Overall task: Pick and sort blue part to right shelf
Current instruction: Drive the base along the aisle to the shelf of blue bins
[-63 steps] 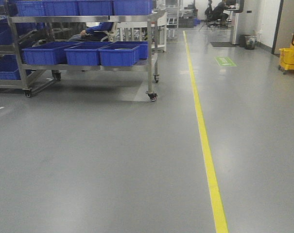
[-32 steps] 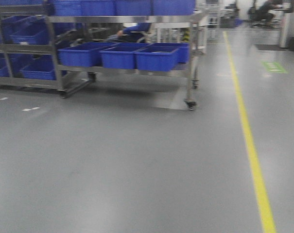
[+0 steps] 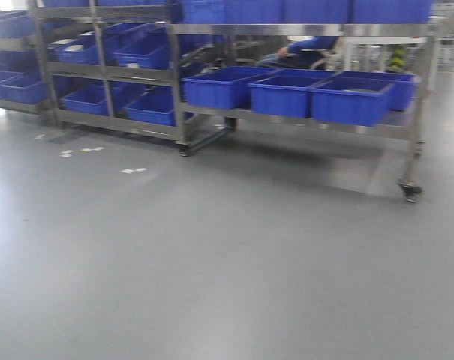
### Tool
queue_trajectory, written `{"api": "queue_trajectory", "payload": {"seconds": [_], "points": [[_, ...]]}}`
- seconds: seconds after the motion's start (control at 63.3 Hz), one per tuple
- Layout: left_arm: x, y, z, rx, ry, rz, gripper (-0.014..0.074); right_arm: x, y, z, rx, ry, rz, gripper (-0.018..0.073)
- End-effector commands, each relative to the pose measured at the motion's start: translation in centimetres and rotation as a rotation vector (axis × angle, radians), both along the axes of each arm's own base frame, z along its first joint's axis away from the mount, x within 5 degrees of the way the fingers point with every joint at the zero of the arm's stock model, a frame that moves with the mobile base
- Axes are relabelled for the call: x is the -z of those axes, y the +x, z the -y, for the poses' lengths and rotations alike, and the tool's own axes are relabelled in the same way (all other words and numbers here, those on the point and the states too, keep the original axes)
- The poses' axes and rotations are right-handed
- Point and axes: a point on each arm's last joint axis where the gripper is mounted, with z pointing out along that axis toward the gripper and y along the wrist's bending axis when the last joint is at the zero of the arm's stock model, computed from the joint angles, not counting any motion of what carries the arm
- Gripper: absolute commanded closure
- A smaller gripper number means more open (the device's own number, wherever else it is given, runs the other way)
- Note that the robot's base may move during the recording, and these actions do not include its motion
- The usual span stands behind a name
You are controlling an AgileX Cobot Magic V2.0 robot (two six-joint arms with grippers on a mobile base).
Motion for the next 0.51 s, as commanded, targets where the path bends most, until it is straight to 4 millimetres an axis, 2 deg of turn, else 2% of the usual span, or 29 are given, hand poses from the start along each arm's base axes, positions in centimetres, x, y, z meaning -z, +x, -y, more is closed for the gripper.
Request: {"api": "queue_trajectory", "payload": {"seconds": [0.0,0.49], "points": [[-1.55,0.12,0.18,0.017,-0.009,0.092,0.0283,-1.67,-0.07,-0.19,-0.016,-0.017,0.102,0.0312],[-1.55,0.12,0.18,0.017,-0.009,0.092,0.0283,-1.67,-0.07,-0.19,-0.016,-0.017,0.102,0.0312]]}}
